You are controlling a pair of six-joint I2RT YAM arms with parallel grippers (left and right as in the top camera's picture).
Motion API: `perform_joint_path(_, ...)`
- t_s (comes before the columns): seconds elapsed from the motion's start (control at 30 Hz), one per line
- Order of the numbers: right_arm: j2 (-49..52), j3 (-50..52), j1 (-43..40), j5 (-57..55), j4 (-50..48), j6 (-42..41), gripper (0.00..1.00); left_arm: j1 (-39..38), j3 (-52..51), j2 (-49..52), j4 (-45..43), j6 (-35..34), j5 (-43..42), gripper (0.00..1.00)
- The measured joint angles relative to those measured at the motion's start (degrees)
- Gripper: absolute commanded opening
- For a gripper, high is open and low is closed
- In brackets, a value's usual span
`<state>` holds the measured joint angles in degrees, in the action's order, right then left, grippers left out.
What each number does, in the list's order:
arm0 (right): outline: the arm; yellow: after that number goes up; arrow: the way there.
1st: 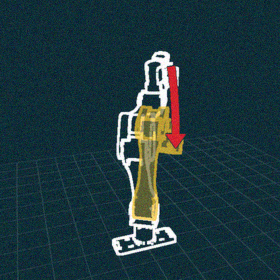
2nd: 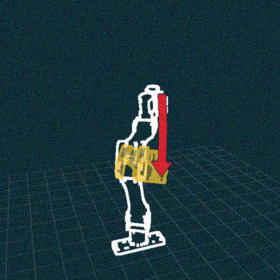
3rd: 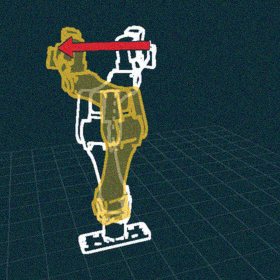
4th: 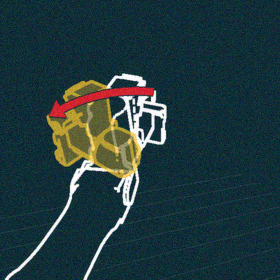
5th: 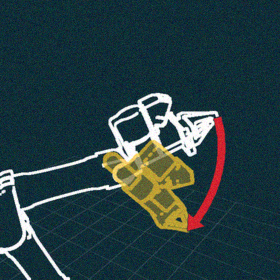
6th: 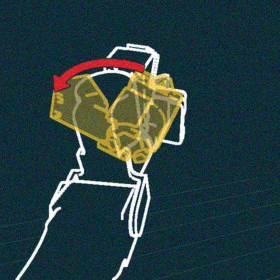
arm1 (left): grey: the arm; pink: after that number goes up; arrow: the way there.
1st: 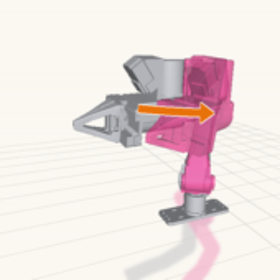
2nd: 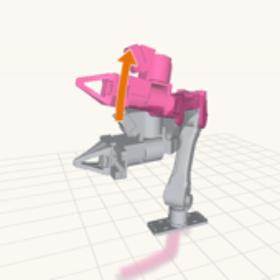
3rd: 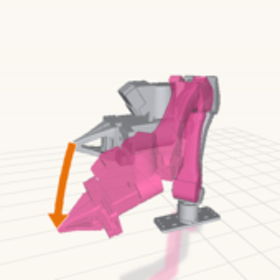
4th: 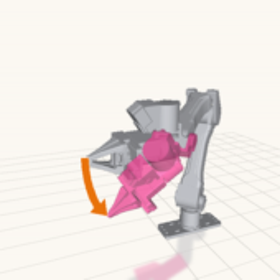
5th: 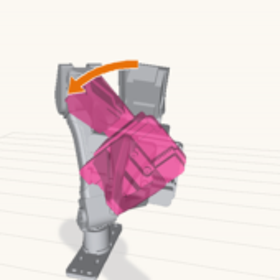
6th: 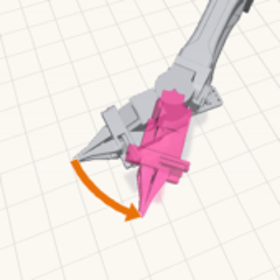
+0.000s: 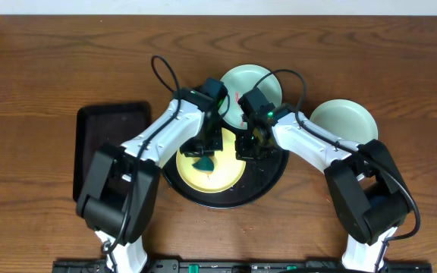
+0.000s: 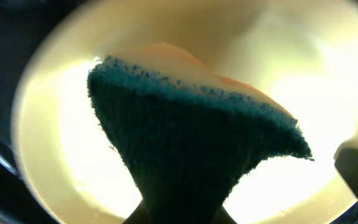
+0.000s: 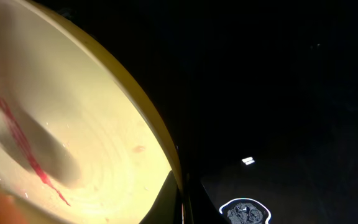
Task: Clean dirty plates on tray and stack at the side
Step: 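Scrub the yellow plate with the sponge in the left gripper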
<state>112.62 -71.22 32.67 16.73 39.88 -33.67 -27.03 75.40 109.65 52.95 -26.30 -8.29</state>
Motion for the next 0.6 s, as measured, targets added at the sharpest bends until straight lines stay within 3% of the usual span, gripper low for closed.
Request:
perform_joint_path(0.33,0.0,0.0,0.0,0.0,-0.1,0.4,0.01,-0.8,-4.5,0.5,0.2,0.0,-1.3,0.07)
perform_joint_path(0.6,0.0,0.0,0.0,0.0,-0.1,0.4,0.01,-0.8,-5.7,0.5,-1.7,4.2,-8.3,0.08)
